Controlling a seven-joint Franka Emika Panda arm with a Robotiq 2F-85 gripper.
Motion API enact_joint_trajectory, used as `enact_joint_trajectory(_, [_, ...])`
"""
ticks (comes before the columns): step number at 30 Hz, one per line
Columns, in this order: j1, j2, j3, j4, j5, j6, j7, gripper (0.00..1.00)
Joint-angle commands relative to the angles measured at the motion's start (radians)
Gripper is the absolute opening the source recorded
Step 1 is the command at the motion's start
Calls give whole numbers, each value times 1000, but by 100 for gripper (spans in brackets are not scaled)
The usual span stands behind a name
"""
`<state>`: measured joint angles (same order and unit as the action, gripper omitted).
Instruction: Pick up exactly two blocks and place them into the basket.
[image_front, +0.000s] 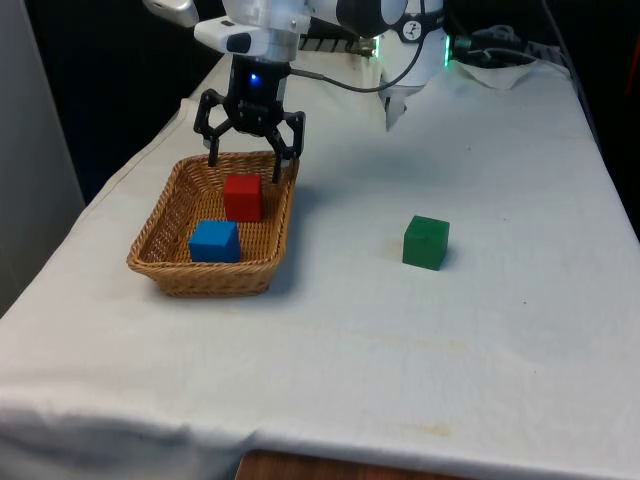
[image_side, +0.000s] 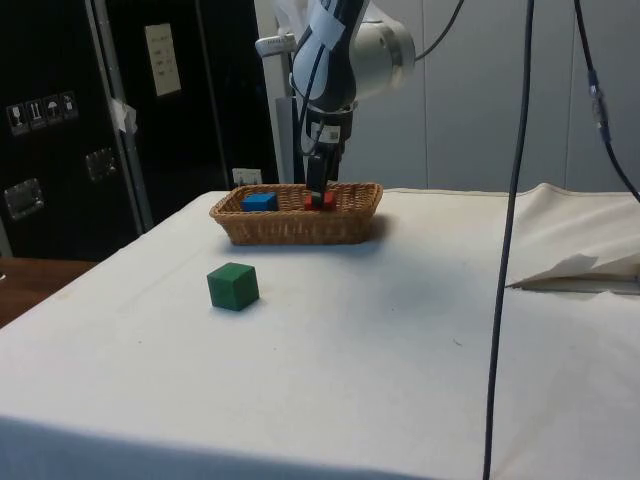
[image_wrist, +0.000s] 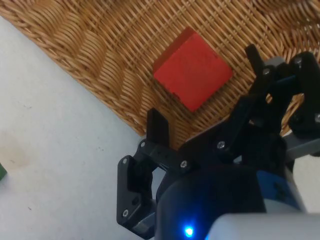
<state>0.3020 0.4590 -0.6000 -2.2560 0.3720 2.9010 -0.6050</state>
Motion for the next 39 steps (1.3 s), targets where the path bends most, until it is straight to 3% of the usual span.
enact_joint_trajectory(1, [-3,-1,1,2,1,-5,-1,100])
enact_joint_trajectory(3, [-3,0,1,2,1,-5,-1,100])
enact_joint_trajectory(9, [14,-17,-32,44,-18,-50,10,100])
enact_joint_trajectory(10, [2,-18,-16,47,-5,-42,-1,100])
enact_joint_trajectory(11, [16,-22,-38,58,-23,-65,13,100])
enact_joint_trajectory(16, [30,-40,-44,79,-35,-86,29,100])
enact_joint_trajectory(19, [46,-64,-39,83,-57,-93,60,100])
enact_joint_trajectory(27, [57,-113,-14,75,-120,-94,117,100])
enact_joint_trajectory(28, [42,-115,2,78,-105,-93,103,100])
enact_joint_trajectory(29, [58,-118,-10,74,-122,-93,119,100])
enact_joint_trajectory(33, [67,-138,4,72,-127,-90,121,100])
enact_joint_trajectory(35, [69,-146,10,72,-128,-89,121,100])
enact_joint_trajectory(36, [54,-148,28,76,-109,-93,104,100])
enact_joint_trajectory(37, [70,-150,14,71,-129,-88,120,100])
enact_joint_trajectory(39, [71,-157,22,71,-130,-87,120,100])
